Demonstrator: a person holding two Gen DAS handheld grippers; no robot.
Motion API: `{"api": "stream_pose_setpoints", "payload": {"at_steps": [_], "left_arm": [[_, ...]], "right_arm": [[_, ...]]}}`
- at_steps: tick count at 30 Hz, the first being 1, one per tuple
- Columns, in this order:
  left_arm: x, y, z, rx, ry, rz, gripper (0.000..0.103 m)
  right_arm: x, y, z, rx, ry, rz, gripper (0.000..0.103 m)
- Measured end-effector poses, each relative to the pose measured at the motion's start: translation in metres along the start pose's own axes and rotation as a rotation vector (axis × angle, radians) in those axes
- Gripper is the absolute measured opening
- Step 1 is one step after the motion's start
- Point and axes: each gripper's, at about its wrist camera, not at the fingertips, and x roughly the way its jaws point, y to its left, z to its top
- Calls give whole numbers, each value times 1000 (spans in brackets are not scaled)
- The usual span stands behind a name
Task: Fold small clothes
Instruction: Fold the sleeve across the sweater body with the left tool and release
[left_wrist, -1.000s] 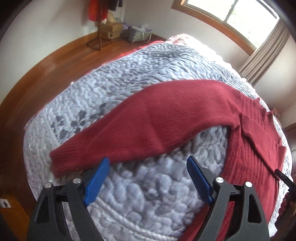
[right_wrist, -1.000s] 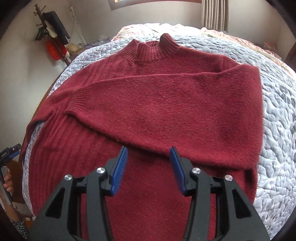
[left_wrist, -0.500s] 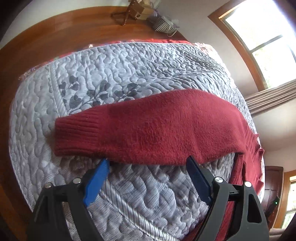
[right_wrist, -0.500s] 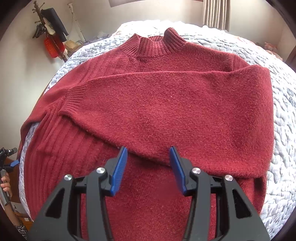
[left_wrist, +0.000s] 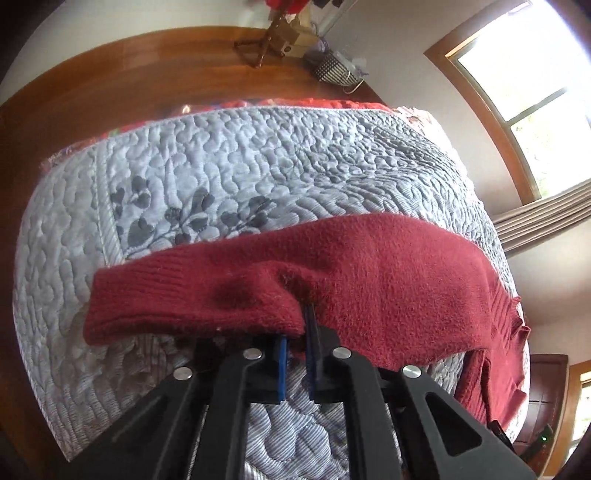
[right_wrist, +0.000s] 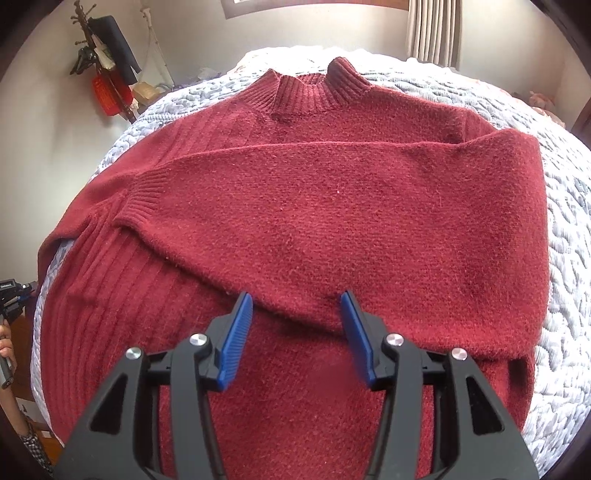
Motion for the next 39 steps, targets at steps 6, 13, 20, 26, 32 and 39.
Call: {"api": "stream_pose_setpoints", "payload": {"at_steps": [6, 13, 20, 26, 32, 39], "left_arm": [[-23, -44, 1, 137, -165, 37, 7], [-39, -126, -11, 328, -281, -4, 7], [-28, -214, -45, 503, -280, -107, 7], [-15, -284, -97, 675, -249, -205, 7], [16, -335, -145, 807, -148, -259, 7], [58, -359, -201, 946, 16, -307, 7]], "right_arm": [[-14, 1, -9, -22, -24, 3, 54], [-30, -13, -19, -20, -48, -14, 54], [-36, -30, -25, -1, -54, -41, 54], [-38, -48, -29, 26, -57, -41, 54], [-39, -61, -34, 44, -59, -41, 54], [-34, -76, -42, 79, -51, -33, 54]]}}
